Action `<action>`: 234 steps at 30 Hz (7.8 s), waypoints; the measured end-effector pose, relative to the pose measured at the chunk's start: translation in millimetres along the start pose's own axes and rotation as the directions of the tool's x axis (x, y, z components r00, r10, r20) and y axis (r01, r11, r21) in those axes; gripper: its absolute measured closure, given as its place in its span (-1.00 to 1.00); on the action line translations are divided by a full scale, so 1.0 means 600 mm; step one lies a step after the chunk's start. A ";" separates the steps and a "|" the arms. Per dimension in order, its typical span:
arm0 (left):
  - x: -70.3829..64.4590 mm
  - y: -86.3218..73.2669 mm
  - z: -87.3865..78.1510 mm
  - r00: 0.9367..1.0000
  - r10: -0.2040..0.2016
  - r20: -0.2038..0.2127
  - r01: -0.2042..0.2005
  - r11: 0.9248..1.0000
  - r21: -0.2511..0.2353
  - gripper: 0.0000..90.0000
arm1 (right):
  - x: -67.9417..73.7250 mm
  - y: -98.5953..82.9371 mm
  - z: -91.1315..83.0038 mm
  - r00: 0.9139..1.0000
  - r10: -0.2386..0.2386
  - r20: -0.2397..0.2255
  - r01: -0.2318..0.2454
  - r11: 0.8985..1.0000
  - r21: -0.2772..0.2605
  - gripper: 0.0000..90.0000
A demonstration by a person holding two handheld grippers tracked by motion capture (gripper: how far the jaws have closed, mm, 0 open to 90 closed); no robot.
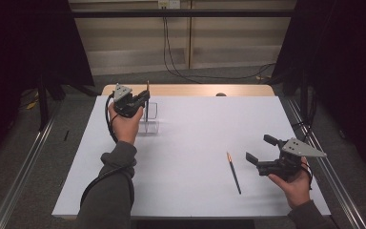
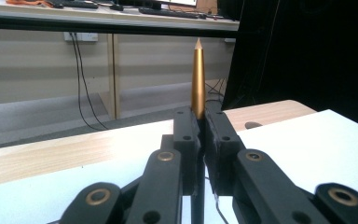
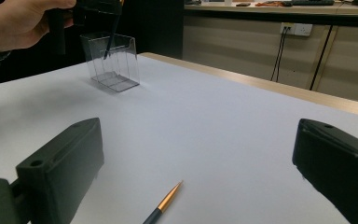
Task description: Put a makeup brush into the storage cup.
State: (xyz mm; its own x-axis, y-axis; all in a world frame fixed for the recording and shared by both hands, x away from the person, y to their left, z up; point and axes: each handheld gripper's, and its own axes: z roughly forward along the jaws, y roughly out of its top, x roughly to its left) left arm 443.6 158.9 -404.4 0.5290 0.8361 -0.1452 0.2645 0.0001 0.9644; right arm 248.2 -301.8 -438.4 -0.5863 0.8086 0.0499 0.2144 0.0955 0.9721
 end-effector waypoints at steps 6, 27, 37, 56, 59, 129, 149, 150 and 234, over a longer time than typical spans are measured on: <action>0.000 -0.001 -0.002 1.000 0.010 0.000 -0.010 1.000 0.005 0.86 | 0.001 0.000 0.001 1.000 0.000 -0.003 0.000 1.000 -0.001 -0.97; -0.001 -0.025 -0.001 1.000 -0.005 -0.010 0.006 1.000 0.029 0.86 | 0.002 0.000 0.001 1.000 -0.001 -0.003 0.001 1.000 0.003 -0.97; -0.003 -0.036 -0.001 1.000 -0.010 -0.009 0.010 0.999 0.037 0.86 | 0.002 -0.001 0.002 1.000 -0.004 -0.005 0.004 1.000 0.003 -0.97; -0.007 -0.054 -0.001 1.000 -0.021 -0.004 0.022 0.999 0.048 0.86 | 0.002 0.000 0.002 1.000 -0.012 -0.005 0.012 1.000 0.004 -0.97; -0.007 -0.054 -0.001 1.000 -0.018 -0.002 0.019 0.998 0.052 0.86 | 0.002 0.000 0.002 1.000 -0.009 -0.005 0.009 1.000 0.004 -0.97; -0.016 -0.068 -0.009 0.999 -0.036 0.011 0.035 0.996 0.087 0.72 | 0.004 0.000 0.004 1.000 -0.010 -0.011 0.010 1.000 0.005 -0.97; -0.021 -0.067 -0.025 0.997 0.003 0.076 -0.009 0.997 0.078 0.43 | 0.007 0.000 0.005 1.000 -0.013 -0.012 0.013 1.000 0.013 -0.97; -0.022 -0.068 -0.026 0.997 0.000 0.079 -0.006 0.997 0.076 0.42 | 0.007 0.000 0.005 1.000 -0.013 -0.011 0.013 1.000 0.013 -0.97; -0.041 -0.085 -0.091 0.945 0.096 0.313 -0.121 0.991 0.063 -1.00 | 0.007 -0.005 -0.002 1.000 -0.017 -0.002 0.018 1.000 0.026 -0.97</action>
State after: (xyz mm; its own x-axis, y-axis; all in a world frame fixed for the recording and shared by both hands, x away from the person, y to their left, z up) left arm 373.0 168.4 -437.9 0.7773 0.6187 -0.1139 0.2489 -0.1362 0.9589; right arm 244.3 -299.1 -440.9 -0.5916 0.8055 0.0334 0.2245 0.1248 0.9664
